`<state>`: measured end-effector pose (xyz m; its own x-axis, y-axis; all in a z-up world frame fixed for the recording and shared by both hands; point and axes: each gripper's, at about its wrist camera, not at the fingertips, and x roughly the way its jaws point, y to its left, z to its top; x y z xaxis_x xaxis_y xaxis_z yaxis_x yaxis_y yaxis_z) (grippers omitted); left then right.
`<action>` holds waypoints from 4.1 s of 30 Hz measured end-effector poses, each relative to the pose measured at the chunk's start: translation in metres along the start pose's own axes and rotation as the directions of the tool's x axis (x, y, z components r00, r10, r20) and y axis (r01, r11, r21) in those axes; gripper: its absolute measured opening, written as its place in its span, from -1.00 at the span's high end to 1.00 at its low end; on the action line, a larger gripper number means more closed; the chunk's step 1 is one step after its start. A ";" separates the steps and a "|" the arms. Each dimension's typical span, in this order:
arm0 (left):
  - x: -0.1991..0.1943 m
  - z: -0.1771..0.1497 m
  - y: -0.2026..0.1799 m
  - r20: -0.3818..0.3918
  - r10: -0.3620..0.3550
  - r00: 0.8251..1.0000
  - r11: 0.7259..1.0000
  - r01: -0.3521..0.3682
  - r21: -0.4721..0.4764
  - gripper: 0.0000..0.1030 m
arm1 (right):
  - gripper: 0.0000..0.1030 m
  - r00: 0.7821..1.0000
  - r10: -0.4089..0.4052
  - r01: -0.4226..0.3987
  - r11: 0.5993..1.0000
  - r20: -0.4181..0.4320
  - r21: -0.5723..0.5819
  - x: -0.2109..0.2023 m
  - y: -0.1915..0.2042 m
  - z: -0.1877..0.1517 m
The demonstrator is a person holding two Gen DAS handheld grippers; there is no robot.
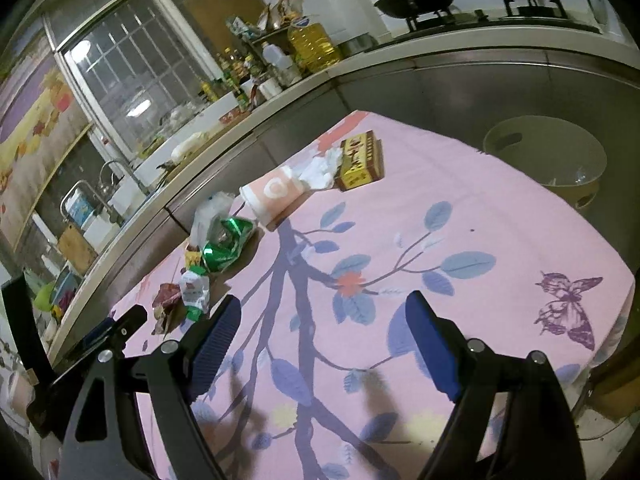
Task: Collect trash
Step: 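Move both open tools back over the trash pile, then grasp the white snack wrapper with the left tool while the right grasps a red wrapper, then carry both wrappers over the white bin and open both tools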
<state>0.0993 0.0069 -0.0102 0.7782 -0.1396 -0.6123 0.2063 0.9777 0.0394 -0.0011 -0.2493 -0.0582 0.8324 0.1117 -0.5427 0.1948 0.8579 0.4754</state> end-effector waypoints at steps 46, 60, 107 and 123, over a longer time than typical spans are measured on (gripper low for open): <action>0.050 -0.017 0.136 -0.078 -0.006 0.997 0.976 -0.012 -0.217 -0.68 | 0.14 0.944 0.201 -0.277 0.914 -0.263 -0.296 0.111 0.127 -0.002; 0.061 -0.027 0.177 -0.074 -0.227 0.971 0.911 0.185 -0.370 -0.28 | 0.14 0.951 0.164 -0.307 0.556 -0.261 -0.772 0.161 0.235 -0.043; 0.037 0.019 0.040 -0.146 -0.599 0.788 0.788 0.546 -0.284 0.99 | 1.00 0.977 0.213 -0.210 0.921 -0.026 -0.329 0.000 0.032 0.014; 0.096 0.098 -0.271 -0.398 -0.673 0.623 0.674 0.739 0.017 0.99 | 1.00 0.976 -0.080 0.093 0.994 0.203 -0.056 -0.026 -0.174 0.089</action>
<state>0.1762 -0.2865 -0.0018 0.1104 -0.6829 -0.7222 0.7238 0.5531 -0.4124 -0.0107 -0.4461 -0.0652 0.9020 -0.0618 -0.4273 0.2427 0.8912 0.3833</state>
